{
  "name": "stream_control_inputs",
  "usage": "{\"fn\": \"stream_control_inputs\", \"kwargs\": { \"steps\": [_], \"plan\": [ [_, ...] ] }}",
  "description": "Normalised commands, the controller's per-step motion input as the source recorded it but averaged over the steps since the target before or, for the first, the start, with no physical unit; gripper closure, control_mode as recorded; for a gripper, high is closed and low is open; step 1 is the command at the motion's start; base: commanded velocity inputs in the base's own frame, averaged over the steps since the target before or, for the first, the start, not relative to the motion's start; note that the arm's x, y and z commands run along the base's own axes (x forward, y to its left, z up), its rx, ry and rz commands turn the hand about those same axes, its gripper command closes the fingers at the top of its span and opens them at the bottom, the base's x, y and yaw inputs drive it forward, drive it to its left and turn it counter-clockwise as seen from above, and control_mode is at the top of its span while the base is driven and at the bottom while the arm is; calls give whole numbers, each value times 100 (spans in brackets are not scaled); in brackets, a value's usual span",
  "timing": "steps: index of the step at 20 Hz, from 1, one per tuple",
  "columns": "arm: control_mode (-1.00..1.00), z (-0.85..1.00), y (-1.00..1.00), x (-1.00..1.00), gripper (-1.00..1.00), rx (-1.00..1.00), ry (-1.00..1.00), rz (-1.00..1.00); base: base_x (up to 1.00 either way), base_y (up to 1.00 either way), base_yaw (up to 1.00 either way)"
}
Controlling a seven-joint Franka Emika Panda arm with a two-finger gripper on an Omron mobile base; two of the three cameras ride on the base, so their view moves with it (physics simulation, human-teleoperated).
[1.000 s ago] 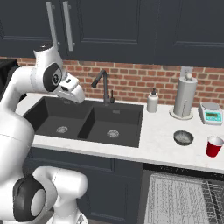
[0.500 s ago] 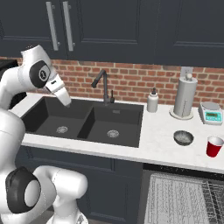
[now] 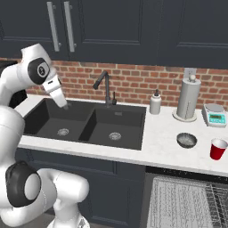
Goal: Pick up the cup and bowl from the counter, place them in the dishwasher, and close the dishwasher door.
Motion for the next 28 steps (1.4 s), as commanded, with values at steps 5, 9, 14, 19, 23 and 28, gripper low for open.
{"fn": "stream_control_inputs", "kwargs": {
  "steps": [5, 9, 14, 19, 23, 28],
  "plan": [
    [-100, 0, -21, 4, -100, 5, 0, 8, 0, 0, 0],
    [-100, -5, -27, 13, -100, 5, 0, 17, 0, 0, 0],
    [-100, -13, -27, 19, -100, 5, 0, 17, 0, 0, 0],
    [-100, -11, -19, 17, -100, 2, 0, 17, 0, 0, 0],
    [-100, -19, -22, 19, -100, 2, 0, 21, 0, 0, 0],
    [-100, -16, -24, 16, -100, 1, 0, 20, 0, 0, 0]
  ]
}}
